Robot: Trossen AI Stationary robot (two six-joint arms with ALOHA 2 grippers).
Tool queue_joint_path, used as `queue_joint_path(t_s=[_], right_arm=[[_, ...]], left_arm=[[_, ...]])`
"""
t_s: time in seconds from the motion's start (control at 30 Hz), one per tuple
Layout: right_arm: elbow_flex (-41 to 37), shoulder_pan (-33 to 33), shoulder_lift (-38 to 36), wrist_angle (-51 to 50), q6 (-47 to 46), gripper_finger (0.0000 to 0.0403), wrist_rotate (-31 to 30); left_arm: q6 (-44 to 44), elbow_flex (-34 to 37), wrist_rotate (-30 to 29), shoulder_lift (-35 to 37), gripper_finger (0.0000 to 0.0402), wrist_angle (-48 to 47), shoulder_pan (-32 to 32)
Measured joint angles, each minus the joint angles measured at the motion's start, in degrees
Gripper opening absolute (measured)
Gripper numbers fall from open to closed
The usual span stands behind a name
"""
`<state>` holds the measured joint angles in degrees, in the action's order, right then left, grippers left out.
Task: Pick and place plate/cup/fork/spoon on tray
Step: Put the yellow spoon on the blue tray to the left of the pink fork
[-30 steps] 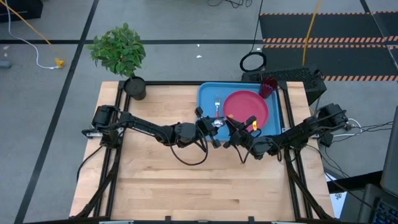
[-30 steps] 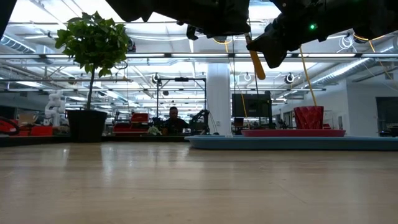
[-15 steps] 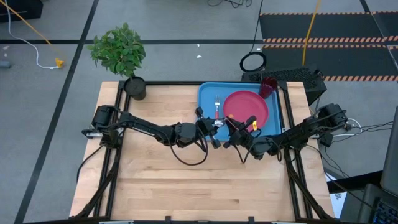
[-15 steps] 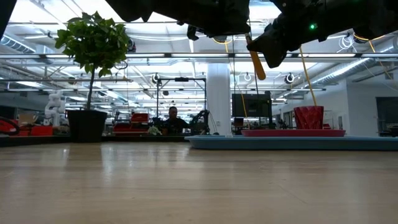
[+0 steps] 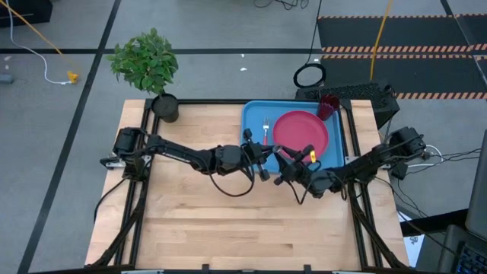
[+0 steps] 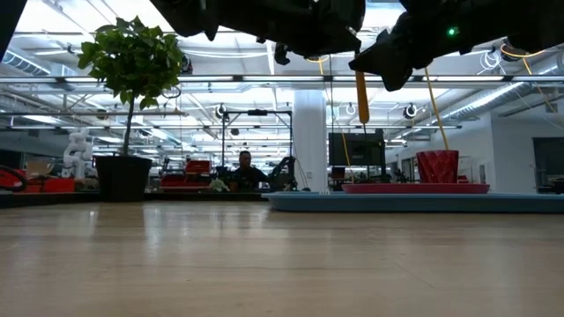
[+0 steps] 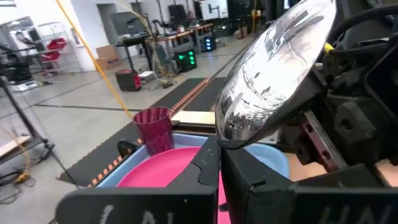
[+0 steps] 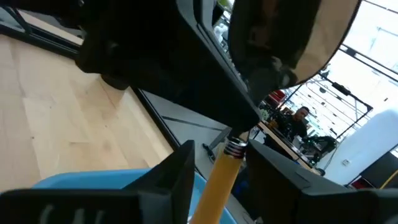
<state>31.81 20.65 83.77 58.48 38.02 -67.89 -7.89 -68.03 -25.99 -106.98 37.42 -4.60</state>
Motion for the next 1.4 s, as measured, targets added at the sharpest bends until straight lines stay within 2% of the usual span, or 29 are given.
queue_joint_path(t_s=[0.23, 0.37, 0.5, 0.63, 0.8, 1.17, 1.4], right_arm=[[0.00, 3.99, -1.31, 0.08, 0.66, 0.0161, -1.06], [0.00, 5.98, -3.89, -2.29, -1.22, 0.0187, -0.82], [0.00, 6.63, -7.36, -9.84, -7.33, 0.0212, 3.79], [0.00, 5.93, -10.94, -23.45, -21.26, 0.0229, 12.31], [0.00, 3.19, -13.05, -34.50, -34.01, 0.0241, 27.37], [0.00, -5.99, -12.92, -33.31, -38.91, 0.0242, 58.62], [0.00, -13.37, -12.56, -28.64, -42.56, 0.0242, 82.27]], left_arm=[[-3.16, 0.00, 6.42, 2.56, 0.0003, -3.95, 0.39], [-5.91, -0.04, 14.20, 5.57, 0.0005, -9.18, 1.29], [-7.65, -0.04, 20.14, 7.81, 0.0003, -12.87, 2.15], [-7.82, -0.04, 23.61, 8.33, 0.0003, -17.53, 2.34], [-11.50, -0.02, 34.88, 8.24, 0.0004, -19.35, 2.50], [-18.80, -0.02, 52.05, 8.24, 0.0003, -20.17, 2.96], [-23.98, -0.02, 58.34, 8.24, 0.0003, -20.32, 3.03]])
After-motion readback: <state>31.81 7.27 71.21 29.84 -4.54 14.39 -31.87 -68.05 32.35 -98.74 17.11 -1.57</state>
